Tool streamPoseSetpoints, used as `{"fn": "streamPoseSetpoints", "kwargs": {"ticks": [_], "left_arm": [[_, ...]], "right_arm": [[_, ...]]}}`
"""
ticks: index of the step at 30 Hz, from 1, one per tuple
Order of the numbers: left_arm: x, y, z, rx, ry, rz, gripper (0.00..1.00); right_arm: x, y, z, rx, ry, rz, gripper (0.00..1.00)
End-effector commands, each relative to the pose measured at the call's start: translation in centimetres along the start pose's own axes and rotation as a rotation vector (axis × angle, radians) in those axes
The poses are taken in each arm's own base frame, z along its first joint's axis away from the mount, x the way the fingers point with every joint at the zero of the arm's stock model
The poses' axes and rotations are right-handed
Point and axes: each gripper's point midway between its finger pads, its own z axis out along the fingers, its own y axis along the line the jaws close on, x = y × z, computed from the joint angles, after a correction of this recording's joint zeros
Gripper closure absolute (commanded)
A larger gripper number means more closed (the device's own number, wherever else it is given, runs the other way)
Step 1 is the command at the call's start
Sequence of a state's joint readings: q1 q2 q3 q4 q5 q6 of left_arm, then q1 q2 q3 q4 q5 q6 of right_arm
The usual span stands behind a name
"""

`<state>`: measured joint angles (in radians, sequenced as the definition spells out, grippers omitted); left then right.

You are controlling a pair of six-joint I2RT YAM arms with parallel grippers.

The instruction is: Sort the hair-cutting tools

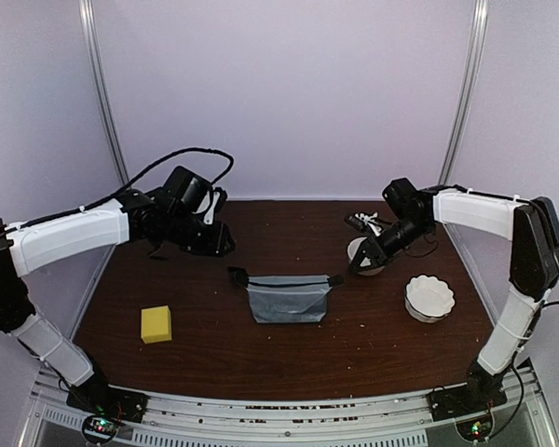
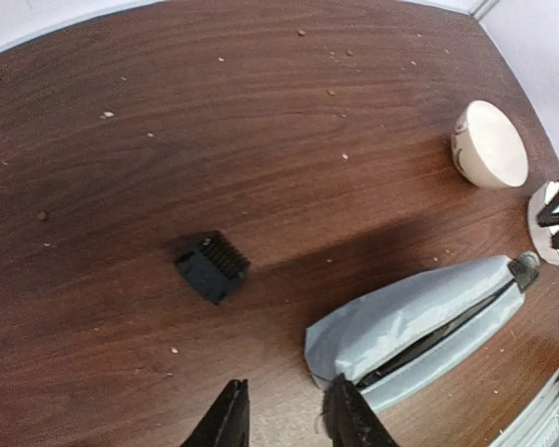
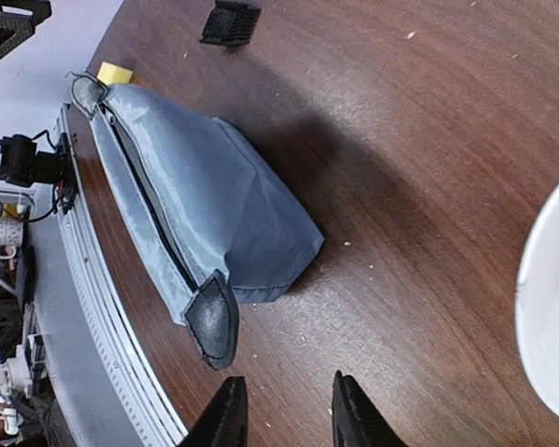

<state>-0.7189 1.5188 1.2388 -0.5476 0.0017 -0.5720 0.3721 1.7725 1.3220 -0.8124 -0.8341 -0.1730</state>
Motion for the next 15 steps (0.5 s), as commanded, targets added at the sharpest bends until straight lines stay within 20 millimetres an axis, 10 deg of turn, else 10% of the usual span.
{"fn": "streamPoseSetpoints", "kwargs": {"ticks": [1, 15], "left_arm": [[-1.5, 4.8, -0.4, -0.215, -0.001, 0.023, 0.65], [-0.8, 7.3, 9.7, -0.005, 0.098, -0.271, 0.64]], "right_arm": [[-1.1, 0.4, -3.9, 0.153, -0.079, -0.140, 0.65], [-1.4, 1.8, -6.4, 0.174, -0.134, -0.226, 0.63]]}}
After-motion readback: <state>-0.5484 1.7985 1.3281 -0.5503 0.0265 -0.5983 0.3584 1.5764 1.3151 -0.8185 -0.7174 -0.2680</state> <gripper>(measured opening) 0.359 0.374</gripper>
